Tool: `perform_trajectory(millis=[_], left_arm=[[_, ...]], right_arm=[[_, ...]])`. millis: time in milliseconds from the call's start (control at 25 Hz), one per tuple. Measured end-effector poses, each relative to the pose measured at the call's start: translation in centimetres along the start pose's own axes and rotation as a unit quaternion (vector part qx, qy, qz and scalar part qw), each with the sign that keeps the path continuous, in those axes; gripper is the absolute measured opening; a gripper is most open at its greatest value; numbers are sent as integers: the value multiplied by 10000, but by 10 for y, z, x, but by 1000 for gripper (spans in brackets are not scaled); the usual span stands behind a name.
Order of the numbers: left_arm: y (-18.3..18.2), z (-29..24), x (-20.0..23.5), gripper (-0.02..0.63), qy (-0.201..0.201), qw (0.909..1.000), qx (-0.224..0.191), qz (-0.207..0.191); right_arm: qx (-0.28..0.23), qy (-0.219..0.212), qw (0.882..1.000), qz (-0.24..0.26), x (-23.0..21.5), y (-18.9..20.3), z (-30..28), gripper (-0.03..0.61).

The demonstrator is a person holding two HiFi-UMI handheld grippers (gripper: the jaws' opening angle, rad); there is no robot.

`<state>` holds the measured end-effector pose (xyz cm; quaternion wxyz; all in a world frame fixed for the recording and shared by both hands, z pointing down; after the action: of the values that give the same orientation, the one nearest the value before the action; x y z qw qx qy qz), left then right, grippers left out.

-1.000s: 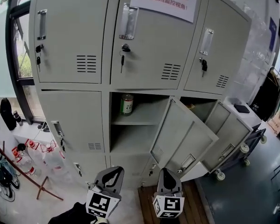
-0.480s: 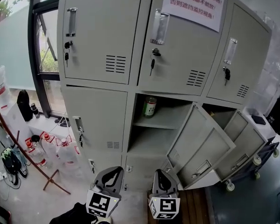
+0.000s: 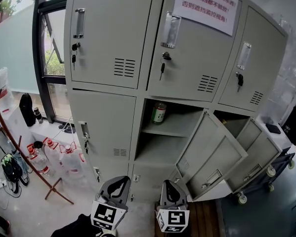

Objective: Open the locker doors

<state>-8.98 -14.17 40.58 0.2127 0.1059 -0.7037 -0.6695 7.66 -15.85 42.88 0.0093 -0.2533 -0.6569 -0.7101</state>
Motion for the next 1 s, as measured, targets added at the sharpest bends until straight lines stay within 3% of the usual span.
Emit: perform_trajectory(millis=[320,560,1000], left_arm=[[10,17,-16,26,-192,9998,75,57],[13,51,-22,26,-660,9978,16,32],[-3,135,48,26,-1663,9856,-293,-77]], right_arm=[[-40,-312,9995,29,9,4,23,15],[-243,-779,9966,-55,29,-5,36,15],[-706,-1728,9824,-93,131,-46,10,15]])
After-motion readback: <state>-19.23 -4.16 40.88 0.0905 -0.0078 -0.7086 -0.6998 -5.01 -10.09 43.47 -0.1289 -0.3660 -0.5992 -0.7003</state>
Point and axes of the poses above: the fingertips, and each gripper's own axes: z backward along the fingers, x to its left, y out of its underside, the point moved 4 cm from there along z, backward along the fingers, and after that the axes turned 15 degrees about z, right-handed, at the moved point
